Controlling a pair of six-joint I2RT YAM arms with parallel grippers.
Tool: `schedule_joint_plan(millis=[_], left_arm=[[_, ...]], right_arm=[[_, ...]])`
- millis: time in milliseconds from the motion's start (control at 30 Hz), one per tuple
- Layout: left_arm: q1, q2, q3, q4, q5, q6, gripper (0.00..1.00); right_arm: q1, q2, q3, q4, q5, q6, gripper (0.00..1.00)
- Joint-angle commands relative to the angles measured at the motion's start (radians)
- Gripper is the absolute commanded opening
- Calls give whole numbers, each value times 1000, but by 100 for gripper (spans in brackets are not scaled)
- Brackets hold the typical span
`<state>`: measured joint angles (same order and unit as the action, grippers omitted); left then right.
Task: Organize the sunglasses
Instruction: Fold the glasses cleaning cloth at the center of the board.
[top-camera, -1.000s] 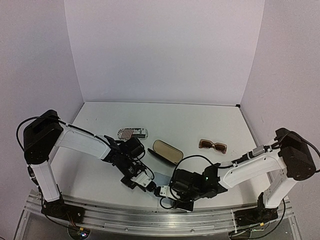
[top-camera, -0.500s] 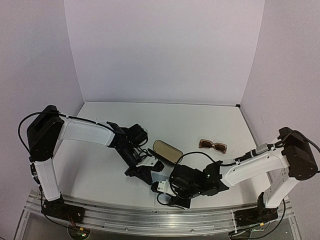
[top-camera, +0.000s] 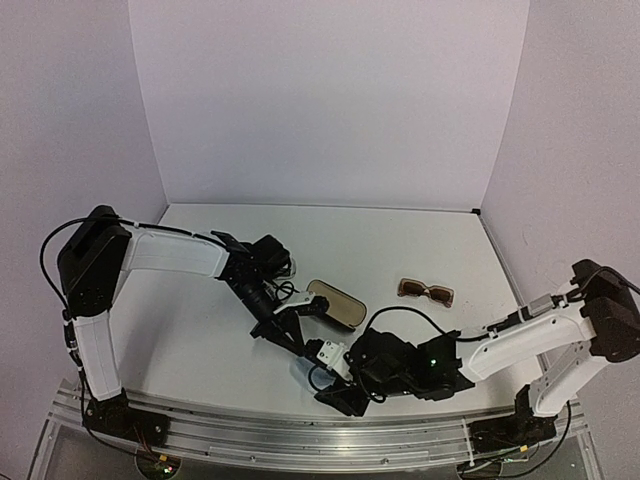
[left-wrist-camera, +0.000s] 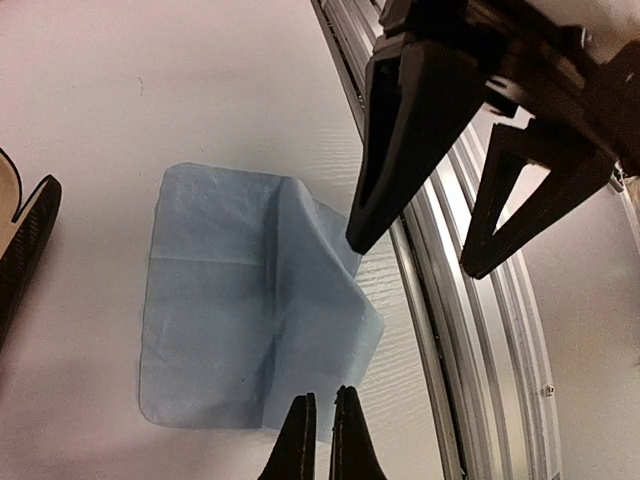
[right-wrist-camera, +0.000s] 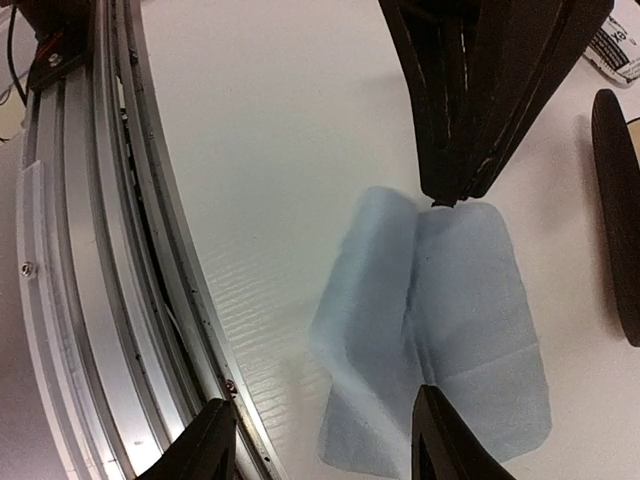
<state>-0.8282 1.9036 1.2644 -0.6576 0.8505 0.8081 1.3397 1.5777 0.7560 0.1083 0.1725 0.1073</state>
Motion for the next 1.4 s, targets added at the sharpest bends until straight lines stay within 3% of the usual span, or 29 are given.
schedule_joint_plan(millis=[0, 200, 367, 633, 800, 1033, 1367], left_arm=[[-5, 7, 20, -24, 37, -74, 0], [-5, 7, 21, -28, 40, -77, 0], [-2, -26, -57, -69, -13, 136, 1], [-59, -121, -234, 85, -92, 368, 39], [-105, -160, -338, 278, -148, 383, 48], [-131, -168, -417, 453, -235, 376, 47], [-150, -157, -437, 510, -281, 370, 43]], right_arm=[[16, 84, 27, 88, 119, 161, 54], [31, 152, 86, 85, 173, 153, 54], [31, 107, 33, 63, 177, 226, 47], [31, 37, 68, -203, 136, 597, 40], [40, 50, 93, -341, 92, 786, 34], [41, 144, 212, -419, 93, 863, 34], [41, 283, 308, -520, 111, 875, 34]])
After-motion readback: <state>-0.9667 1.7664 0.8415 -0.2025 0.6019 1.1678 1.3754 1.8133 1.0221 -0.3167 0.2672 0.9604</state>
